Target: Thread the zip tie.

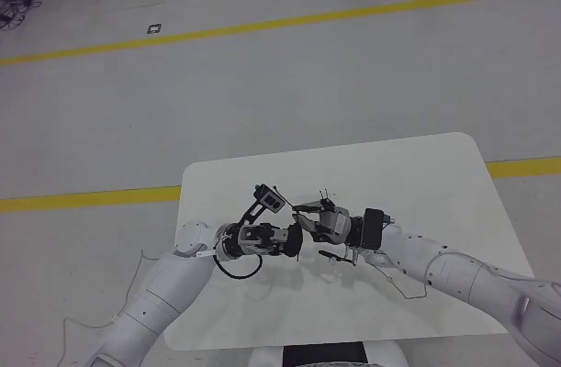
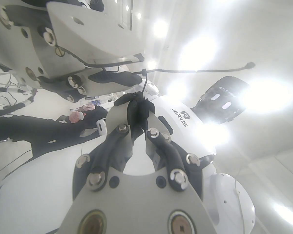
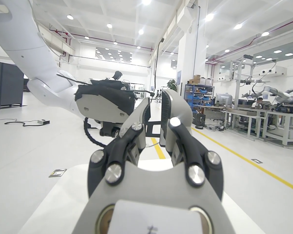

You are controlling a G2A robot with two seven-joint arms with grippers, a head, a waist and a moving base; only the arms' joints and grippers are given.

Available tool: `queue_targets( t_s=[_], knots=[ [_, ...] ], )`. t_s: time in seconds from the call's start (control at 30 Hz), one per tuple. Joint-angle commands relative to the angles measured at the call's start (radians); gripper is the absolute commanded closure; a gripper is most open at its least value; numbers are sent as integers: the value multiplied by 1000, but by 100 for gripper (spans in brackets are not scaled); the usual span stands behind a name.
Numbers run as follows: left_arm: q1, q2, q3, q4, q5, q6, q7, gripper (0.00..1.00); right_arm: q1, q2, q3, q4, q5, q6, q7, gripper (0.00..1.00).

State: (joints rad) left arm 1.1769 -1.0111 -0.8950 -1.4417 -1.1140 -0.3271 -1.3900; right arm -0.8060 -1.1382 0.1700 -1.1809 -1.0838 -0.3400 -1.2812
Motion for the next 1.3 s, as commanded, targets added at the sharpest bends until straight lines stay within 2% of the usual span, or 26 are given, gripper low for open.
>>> queue_targets(
  t_s=[0.0, 0.53, 0.8, 1.07, 1.13, 1.2, 1.27],
  knots=[
    [0, 0, 0, 0, 0, 0, 0, 100, 1, 0, 0, 1, -1, 0, 0, 89],
    [0, 0, 0, 0, 0, 0, 0, 100, 4, -1, 0, 5, -6, 0, 3, 89],
    [0, 0, 0, 0, 0, 0, 0, 100, 6, 0, 0, 6, -9, 0, 3, 95],
    [0, 0, 0, 0, 0, 0, 0, 100, 7, 2, 0, 5, -12, 0, 3, 96],
    [0, 0, 0, 0, 0, 0, 0, 100, 7, 3, 0, 5, -13, 0, 4, 94],
    [0, 0, 0, 0, 0, 0, 0, 100, 7, 3, 0, 4, -13, 0, 6, 88],
    [0, 0, 0, 0, 0, 0, 0, 100, 6, 4, 0, 4, -12, 0, 8, 88]
  ],
)
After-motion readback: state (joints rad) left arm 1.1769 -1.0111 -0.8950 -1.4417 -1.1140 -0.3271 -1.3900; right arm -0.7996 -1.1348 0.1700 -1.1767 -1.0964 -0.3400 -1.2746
